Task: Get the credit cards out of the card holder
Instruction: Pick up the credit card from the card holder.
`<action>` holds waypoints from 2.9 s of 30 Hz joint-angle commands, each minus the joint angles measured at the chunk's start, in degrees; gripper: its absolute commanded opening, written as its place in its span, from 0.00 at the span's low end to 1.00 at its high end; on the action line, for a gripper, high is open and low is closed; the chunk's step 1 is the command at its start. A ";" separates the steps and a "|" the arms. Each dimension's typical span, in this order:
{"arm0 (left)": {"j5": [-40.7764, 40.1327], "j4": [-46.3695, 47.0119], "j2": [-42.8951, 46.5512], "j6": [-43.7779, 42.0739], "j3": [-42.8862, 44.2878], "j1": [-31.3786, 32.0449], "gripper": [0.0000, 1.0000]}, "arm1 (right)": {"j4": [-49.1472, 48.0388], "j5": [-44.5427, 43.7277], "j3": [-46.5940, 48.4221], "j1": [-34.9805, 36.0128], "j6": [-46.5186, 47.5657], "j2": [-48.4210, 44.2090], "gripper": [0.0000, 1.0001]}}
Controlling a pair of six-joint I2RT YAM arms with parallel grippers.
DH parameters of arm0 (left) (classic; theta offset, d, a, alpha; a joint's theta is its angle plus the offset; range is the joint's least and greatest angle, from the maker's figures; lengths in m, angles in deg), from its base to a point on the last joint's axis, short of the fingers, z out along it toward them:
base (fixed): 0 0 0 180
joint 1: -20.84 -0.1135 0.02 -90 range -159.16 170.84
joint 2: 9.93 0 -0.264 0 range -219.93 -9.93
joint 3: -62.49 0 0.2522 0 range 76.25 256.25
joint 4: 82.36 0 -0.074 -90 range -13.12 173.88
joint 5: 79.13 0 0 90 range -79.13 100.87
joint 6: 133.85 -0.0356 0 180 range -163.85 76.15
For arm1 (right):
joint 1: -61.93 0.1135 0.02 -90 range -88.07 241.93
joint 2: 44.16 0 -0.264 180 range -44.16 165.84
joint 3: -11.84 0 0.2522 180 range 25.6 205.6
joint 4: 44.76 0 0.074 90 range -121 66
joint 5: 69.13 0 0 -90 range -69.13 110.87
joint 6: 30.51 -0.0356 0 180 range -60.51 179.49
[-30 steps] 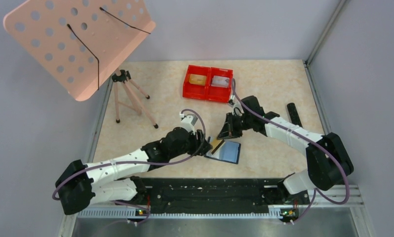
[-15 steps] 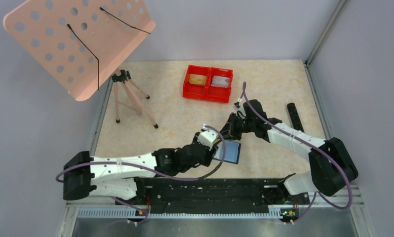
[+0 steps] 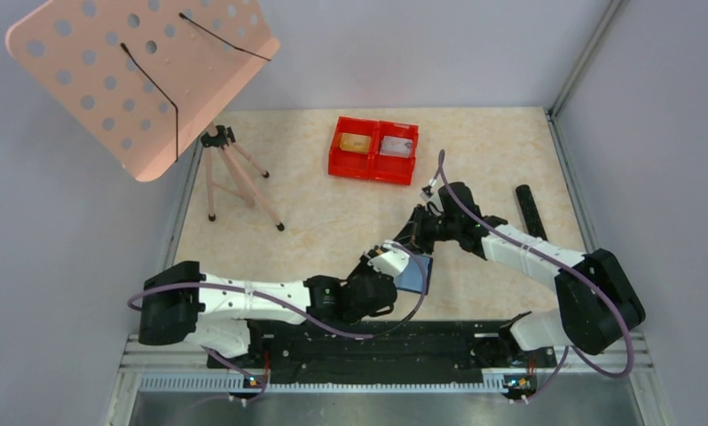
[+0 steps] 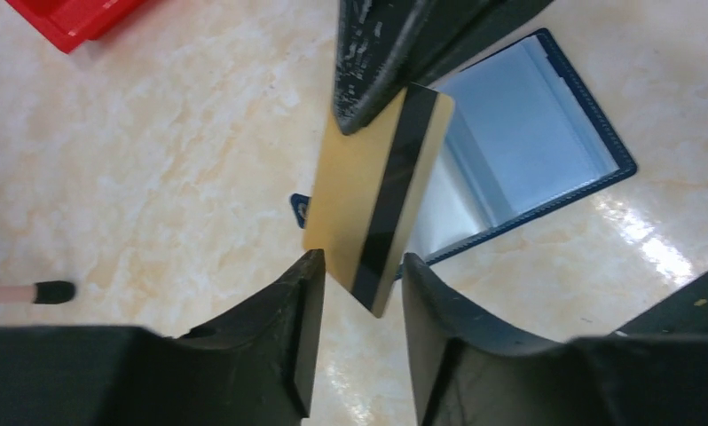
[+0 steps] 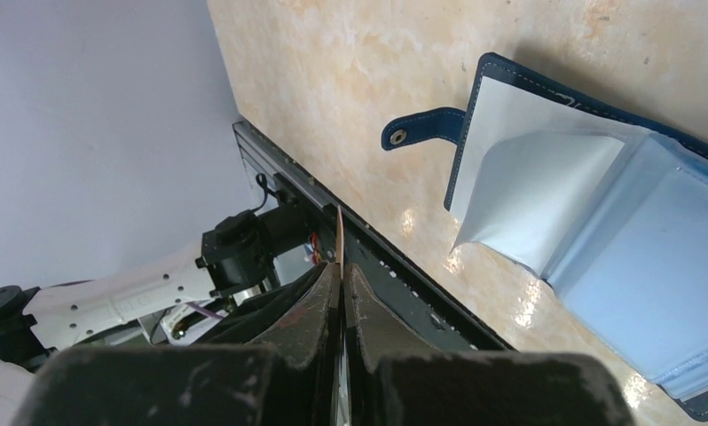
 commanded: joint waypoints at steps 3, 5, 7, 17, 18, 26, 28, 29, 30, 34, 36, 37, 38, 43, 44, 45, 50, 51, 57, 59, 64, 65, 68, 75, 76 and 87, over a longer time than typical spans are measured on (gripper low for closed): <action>-4.81 0.70 0.35 0.32 1.64 0.57 0.12 | -3.35 1.88 -0.59 -0.42 -1.03 -1.82 0.05; -4.96 0.09 -0.42 0.97 1.85 0.57 0.01 | -3.41 1.97 -0.54 -0.44 -0.98 -1.84 0.12; -5.10 -0.95 -1.10 1.98 2.19 0.57 0.00 | -3.39 1.81 -0.34 -0.53 -0.93 -2.12 0.22; 3.79 2.14 6.65 6.14 -2.37 -0.91 0.00 | 3.99 -4.24 0.80 -4.17 10.80 -7.67 0.43; 5.54 2.26 7.82 6.55 -2.69 -1.45 0.00 | 3.84 -4.33 0.47 -4.33 12.26 -9.09 0.44; 19.81 8.41 18.11 15.23 -8.28 -6.25 0.00 | -16.00 0.47 -9.95 -4.53 15.15 -20.66 0.41; 23.70 11.36 20.38 16.78 -10.37 -7.64 0.00 | -26.92 3.24 -14.95 -4.46 14.03 -24.04 0.40; 26.04 12.37 21.17 17.09 -10.98 -8.37 0.00 | -30.68 3.75 -16.83 -4.52 14.65 -25.79 0.40; 27.73 12.84 21.89 16.96 -11.29 -8.94 0.00 | -32.60 4.32 -18.20 -4.57 16.10 -27.40 0.40; 33.33 11.19 23.33 15.46 -10.77 -11.12 0.00 | -25.97 9.46 -15.82 -4.50 26.44 -31.37 0.42; 36.42 11.00 24.30 15.15 -11.02 -11.90 0.00 | -19.69 13.31 -12.63 -4.52 31.10 -30.60 0.43; 38.11 11.00 24.47 15.08 -10.96 -12.20 0.00 | -17.18 15.64 -11.30 -4.57 32.87 -29.63 0.43; 39.98 10.95 24.58 14.82 -10.89 -12.44 0.00 | -15.12 17.87 -10.12 -4.55 34.27 -28.55 0.43; 47.54 7.80 23.51 13.54 -9.09 -12.70 0.00 | -12.75 24.36 -8.07 -4.57 37.82 -24.58 0.50; 48.00 7.03 23.38 13.46 -8.63 -12.71 0.00 | -11.83 24.38 -7.49 -4.49 38.76 -24.20 0.50; 48.53 6.54 23.19 13.27 -8.33 -12.71 0.00 | -11.48 24.34 -6.89 -4.51 38.96 -23.72 0.50; 50.35 5.52 22.89 12.58 -7.44 -12.77 0.00 | -8.17 27.09 -5.17 -4.53 41.19 -20.50 0.50; 50.62 5.60 22.73 12.54 -7.35 -12.83 0.00 | -8.00 27.98 -5.35 -4.44 41.13 -19.76 0.50; 51.88 5.63 21.41 12.44 -6.90 -13.13 0.00 | -15.06 29.08 -8.95 -3.74 35.95 -19.14 0.51; 51.92 5.85 21.38 12.57 -7.10 -13.42 0.00 | -13.14 29.06 -8.27 -3.71 37.09 -18.99 0.51; 54.68 6.78 20.00 13.50 -6.76 -14.37 0.00 | -13.09 30.23 -8.12 -2.94 37.07 -17.97 0.51; 55.04 7.10 19.91 13.60 -6.74 -14.38 0.00 | -13.17 30.49 -8.13 -2.52 37.06 -17.49 0.51; 55.57 7.63 19.81 13.71 -6.81 -14.46 0.00 | -12.83 30.30 -8.01 -1.11 37.21 -15.80 0.51; 56.16 7.67 20.36 14.10 -7.03 -15.69 0.00 | -10.10 29.81 -7.08 -0.37 38.88 -15.78 0.32; 56.40 7.65 20.50 14.27 -7.11 -16.09 0.00 | -9.81 29.65 -6.95 -0.37 39.07 -16.01 0.23; 60.16 9.95 24.02 23.00 -9.38 -28.95 0.45 | -24.26 12.93 -9.09 -1.08 15.88 -23.79 0.00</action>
